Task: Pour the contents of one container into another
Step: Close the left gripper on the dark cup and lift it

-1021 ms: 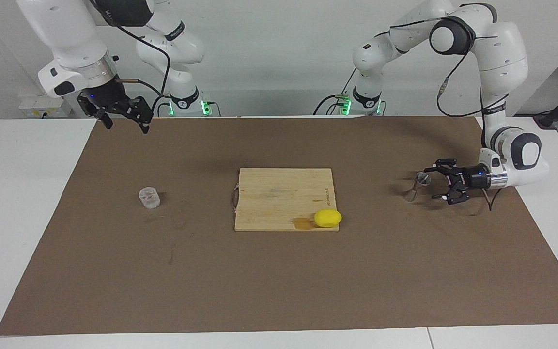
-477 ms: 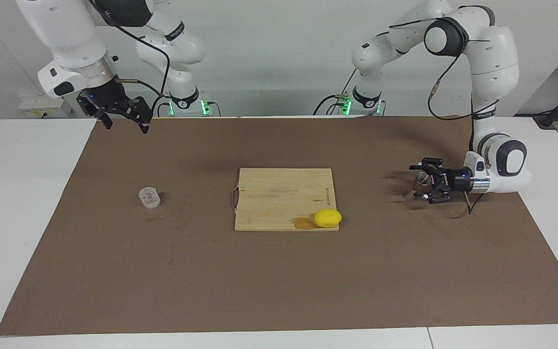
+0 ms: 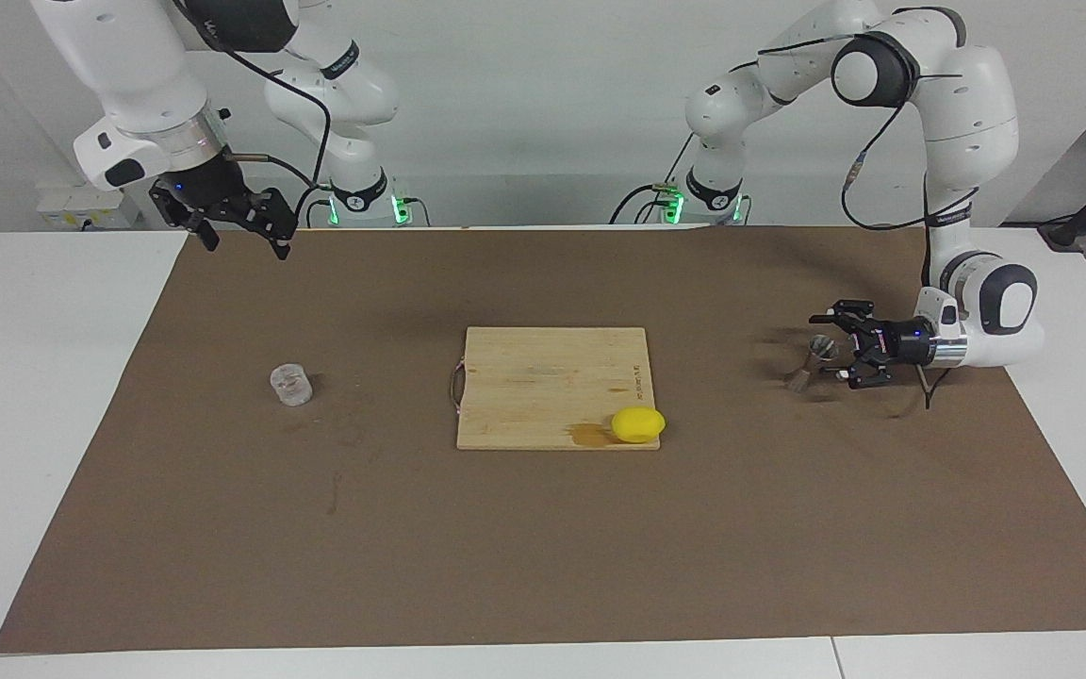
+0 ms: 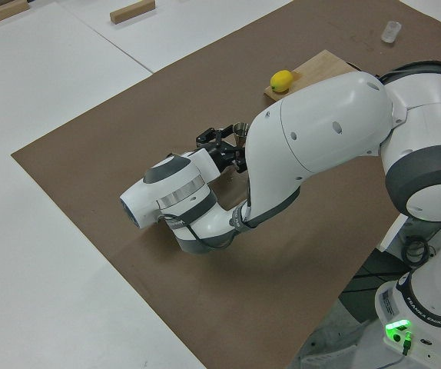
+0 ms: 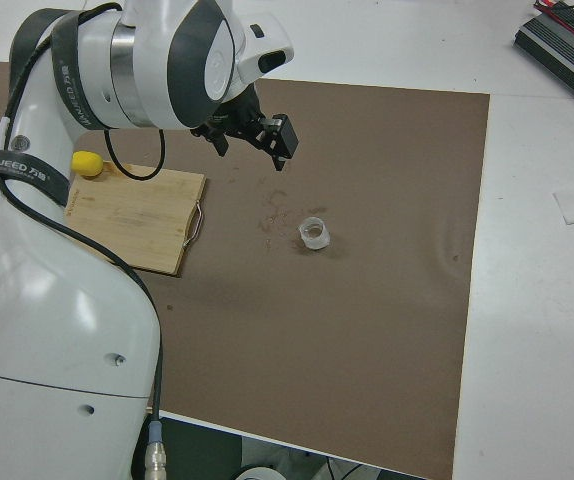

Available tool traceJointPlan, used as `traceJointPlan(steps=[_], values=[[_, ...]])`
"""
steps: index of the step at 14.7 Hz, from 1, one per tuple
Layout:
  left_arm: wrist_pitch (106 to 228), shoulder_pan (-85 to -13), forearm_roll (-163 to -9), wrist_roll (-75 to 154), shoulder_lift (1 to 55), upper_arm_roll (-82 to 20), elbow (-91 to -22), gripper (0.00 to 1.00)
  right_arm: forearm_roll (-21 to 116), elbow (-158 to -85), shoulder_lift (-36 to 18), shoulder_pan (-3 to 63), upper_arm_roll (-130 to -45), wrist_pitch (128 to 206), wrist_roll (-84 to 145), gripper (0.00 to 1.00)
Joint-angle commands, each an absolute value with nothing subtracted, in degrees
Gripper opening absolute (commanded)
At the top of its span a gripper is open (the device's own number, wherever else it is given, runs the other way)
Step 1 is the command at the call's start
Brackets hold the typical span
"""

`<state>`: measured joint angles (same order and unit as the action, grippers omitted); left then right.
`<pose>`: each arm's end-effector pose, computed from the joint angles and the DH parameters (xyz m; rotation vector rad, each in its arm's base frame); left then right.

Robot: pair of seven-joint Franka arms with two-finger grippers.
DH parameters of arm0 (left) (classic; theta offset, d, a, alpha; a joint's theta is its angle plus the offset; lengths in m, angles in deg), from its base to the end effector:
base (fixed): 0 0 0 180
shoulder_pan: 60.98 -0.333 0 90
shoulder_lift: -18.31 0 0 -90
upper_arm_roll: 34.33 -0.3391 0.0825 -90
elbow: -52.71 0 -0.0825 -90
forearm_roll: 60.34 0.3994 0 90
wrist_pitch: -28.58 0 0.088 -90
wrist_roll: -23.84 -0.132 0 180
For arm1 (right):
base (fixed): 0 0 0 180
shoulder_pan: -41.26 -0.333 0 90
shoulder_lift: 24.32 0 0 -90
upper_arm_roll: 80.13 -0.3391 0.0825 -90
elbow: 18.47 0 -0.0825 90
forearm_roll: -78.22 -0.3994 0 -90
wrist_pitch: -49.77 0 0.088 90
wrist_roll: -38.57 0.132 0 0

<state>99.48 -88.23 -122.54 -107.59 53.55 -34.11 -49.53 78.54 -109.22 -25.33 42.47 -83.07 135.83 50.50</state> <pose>0.5677 0.1374 0.2462 1.2709 -1.1516 0.9566 0.5546 0.0162 0.6204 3.1136 -0.2783 -0.0985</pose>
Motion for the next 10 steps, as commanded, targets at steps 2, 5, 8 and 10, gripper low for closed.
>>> traceJointPlan(steps=[2,5,8,10], values=[[99.5,-87.5,-124.6,-108.5,52.8,-34.6,-50.4,0.85,79.7,-110.5,-26.5,43.2,-83.5,135.8,49.7,1.00],[99.6,-87.5,-125.3,-108.5,52.8,-34.6,-50.5,0.84,79.7,-110.5,-26.5,43.2,-83.6,135.8,49.7,1.00],[99.9,-87.4,-125.4,-108.5,52.8,-34.7,-50.5,0.69,79.7,-110.5,-26.5,43.2,-83.5,135.9,49.7,1.00],[100.2,-87.4,-125.4,-108.5,52.8,-34.7,-50.5,0.69,79.7,-110.5,-26.4,43.2,-83.5,135.9,49.7,1.00]])
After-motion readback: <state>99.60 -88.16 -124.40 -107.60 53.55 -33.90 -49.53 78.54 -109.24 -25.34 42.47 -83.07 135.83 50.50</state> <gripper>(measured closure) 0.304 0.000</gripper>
